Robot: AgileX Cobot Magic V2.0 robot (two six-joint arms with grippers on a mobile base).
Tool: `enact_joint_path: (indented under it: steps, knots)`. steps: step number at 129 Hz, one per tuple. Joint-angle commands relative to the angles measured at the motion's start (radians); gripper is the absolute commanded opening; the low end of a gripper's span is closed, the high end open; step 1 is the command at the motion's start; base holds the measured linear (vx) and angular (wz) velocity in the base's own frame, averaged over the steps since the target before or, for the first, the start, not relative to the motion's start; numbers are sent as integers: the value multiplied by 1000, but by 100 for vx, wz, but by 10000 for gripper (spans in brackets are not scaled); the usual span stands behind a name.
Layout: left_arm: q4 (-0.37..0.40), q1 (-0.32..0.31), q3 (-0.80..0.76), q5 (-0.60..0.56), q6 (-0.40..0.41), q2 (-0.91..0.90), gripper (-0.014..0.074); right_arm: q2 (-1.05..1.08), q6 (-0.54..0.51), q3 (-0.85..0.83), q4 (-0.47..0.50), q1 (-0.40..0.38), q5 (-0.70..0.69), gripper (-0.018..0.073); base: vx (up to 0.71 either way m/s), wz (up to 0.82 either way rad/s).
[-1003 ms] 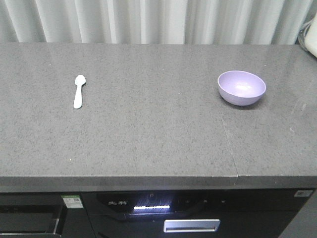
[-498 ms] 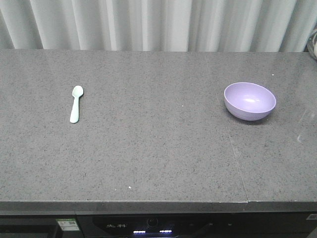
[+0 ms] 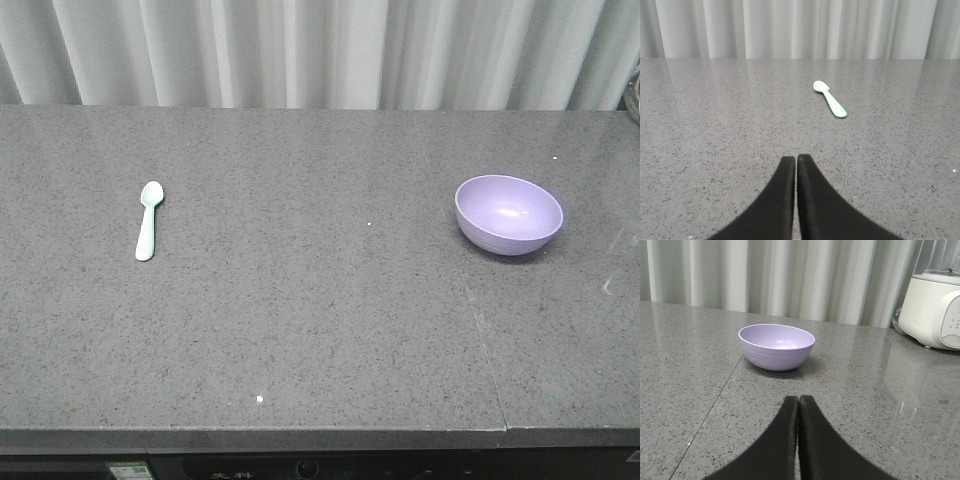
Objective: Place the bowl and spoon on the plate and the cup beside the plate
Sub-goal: 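Approach the counter and position the base near the spoon and bowl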
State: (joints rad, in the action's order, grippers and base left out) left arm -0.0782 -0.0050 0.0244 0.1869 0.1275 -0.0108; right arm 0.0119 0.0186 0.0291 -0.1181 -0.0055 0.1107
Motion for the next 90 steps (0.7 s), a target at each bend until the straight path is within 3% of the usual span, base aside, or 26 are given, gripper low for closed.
enact_joint_path:
  steps: [1,90]
  knots:
    - [2,1,11,-67,7,-16,-6,3,-8,6,-4,-4,-68,-1,5,-1]
    - [2,1,11,-67,7,-16,-6,3,-8,6,-4,-4,-68,-1,5,-1]
